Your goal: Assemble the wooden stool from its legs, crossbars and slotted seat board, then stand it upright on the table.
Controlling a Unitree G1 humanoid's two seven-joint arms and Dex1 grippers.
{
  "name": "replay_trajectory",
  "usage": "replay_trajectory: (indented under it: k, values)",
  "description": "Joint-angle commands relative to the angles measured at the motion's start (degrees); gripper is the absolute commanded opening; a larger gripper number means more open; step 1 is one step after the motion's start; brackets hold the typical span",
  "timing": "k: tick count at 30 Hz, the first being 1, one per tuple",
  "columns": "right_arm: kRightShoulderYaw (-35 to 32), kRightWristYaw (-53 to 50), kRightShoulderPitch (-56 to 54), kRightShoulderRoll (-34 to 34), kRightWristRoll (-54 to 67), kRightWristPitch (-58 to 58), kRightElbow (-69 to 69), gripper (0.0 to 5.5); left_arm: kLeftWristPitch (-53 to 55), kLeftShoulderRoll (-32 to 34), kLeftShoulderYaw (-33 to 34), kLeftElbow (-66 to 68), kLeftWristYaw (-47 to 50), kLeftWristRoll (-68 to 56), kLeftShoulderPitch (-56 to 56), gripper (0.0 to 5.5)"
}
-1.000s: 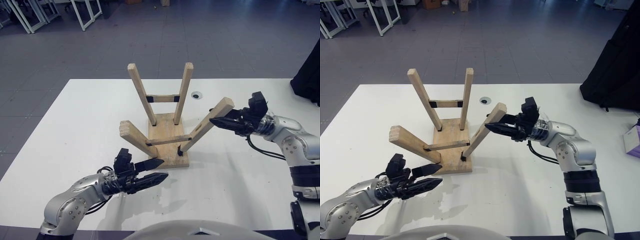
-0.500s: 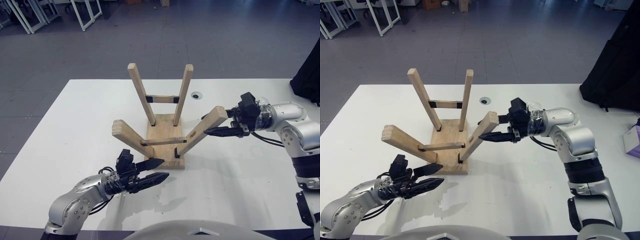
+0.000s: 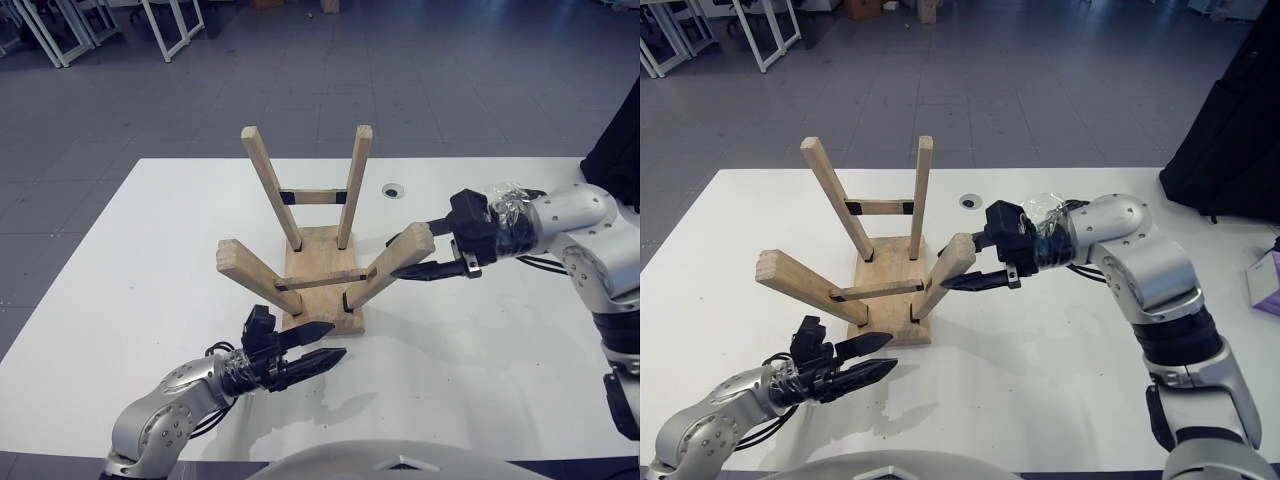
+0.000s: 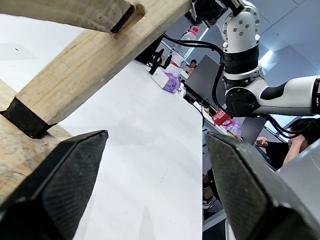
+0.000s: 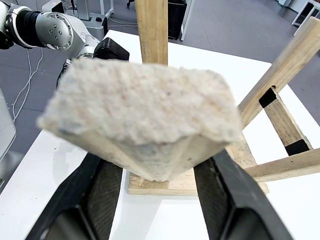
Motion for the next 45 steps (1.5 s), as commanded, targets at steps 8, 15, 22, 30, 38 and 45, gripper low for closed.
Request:
replay_trajectory:
  k: [8, 15, 22, 30, 38, 45]
  values:
    - [5.0, 1.3, -1.8, -0.5, -3.4, 0.3, 0.9, 2.02, -2.0, -2.6, -2.4, -0.2, 2.3, 2.7, 0.2, 3.59]
    - [6.0, 1.1, -1.5, -0.6, -3.2, 1.9, -1.2, 2.02, -2.7, -3.9, -3.1, -0.1, 3.0, 3.6, 0.9, 3.59]
    - [7.5, 1.5, -3.7, 0.0, -2.7, 5.8, -0.1, 2.02, -4.0, -5.1, -4.6, 0.4, 3.4, 5.2, 1.3, 3.59]
    - [10.6, 1.7, -5.1, 0.2, -3.4, 7.3, -0.2, 2.02, -5.5, -6.8, -6.3, 0.9, 4.1, 7.0, 2.4, 3.59]
    - [13.5, -0.2, -3.5, 1.1, -4.7, 7.5, -1.2, 2.02, -6.1, -6.9, -6.3, 1.3, 4.1, 7.2, 2.5, 3.59]
    - [12.9, -1.7, -0.3, 0.3, -5.2, 5.7, -2.4, 2.02, -6.4, -7.1, -6.3, 1.5, 4.0, 7.4, 2.4, 3.59]
